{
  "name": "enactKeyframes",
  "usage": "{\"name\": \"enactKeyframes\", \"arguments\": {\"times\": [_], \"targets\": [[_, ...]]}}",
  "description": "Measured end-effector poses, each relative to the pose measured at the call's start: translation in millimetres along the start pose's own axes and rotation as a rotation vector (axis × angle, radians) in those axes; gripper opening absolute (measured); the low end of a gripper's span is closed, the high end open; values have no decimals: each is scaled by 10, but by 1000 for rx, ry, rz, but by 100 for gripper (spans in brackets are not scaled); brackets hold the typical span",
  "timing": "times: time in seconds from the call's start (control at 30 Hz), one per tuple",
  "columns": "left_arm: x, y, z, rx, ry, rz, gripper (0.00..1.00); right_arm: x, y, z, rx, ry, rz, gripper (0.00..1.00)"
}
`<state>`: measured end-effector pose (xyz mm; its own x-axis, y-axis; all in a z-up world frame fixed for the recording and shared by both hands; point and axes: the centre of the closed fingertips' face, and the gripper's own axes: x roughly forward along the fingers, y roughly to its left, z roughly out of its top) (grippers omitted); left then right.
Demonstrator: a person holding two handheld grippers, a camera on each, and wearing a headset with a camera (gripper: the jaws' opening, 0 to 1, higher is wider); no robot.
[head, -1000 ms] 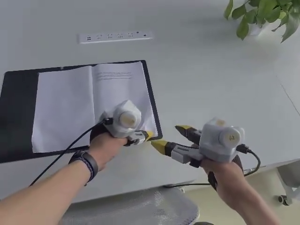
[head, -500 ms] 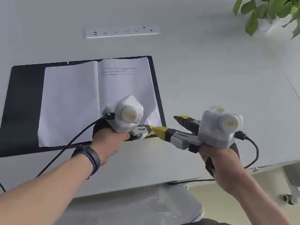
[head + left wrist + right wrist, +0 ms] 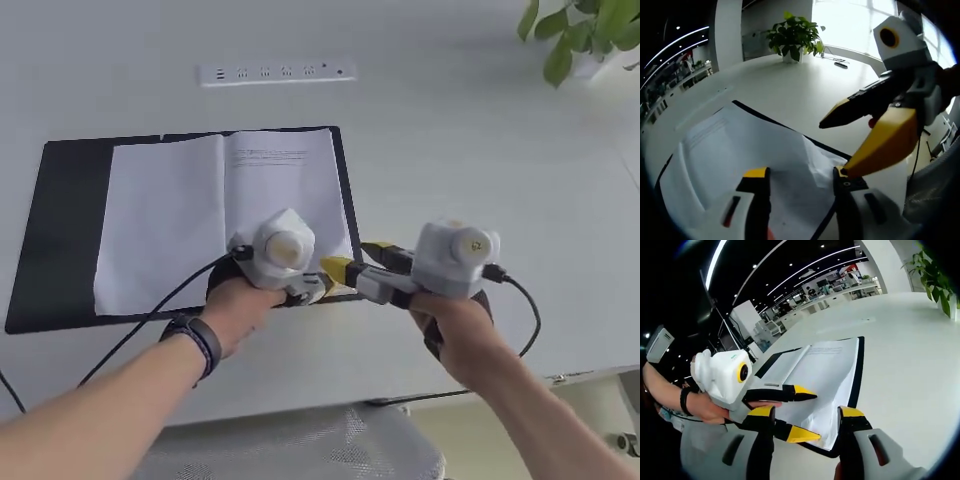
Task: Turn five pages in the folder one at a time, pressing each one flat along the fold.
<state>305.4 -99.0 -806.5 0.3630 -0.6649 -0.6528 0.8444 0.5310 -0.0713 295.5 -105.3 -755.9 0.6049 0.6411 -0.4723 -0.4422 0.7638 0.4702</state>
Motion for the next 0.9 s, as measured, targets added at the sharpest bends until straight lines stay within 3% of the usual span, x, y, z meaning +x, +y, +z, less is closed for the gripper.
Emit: {"name": "enactKeyframes", "arguments": {"times": [0.33,0.67,0.77,0.9], "targets": [[4,19,2,5,-3,8,48,164,-31,-1,9,23,28,46],[10,21,1,-1,-6,9,48,203,-68,-17,32,30,44,44],[8,19,3,-1,-6,6,48,201,-118,-23,51,28,42,36],[5,22,6,-4,-6,3,48,185,-173,12,123,5,76,26]]}}
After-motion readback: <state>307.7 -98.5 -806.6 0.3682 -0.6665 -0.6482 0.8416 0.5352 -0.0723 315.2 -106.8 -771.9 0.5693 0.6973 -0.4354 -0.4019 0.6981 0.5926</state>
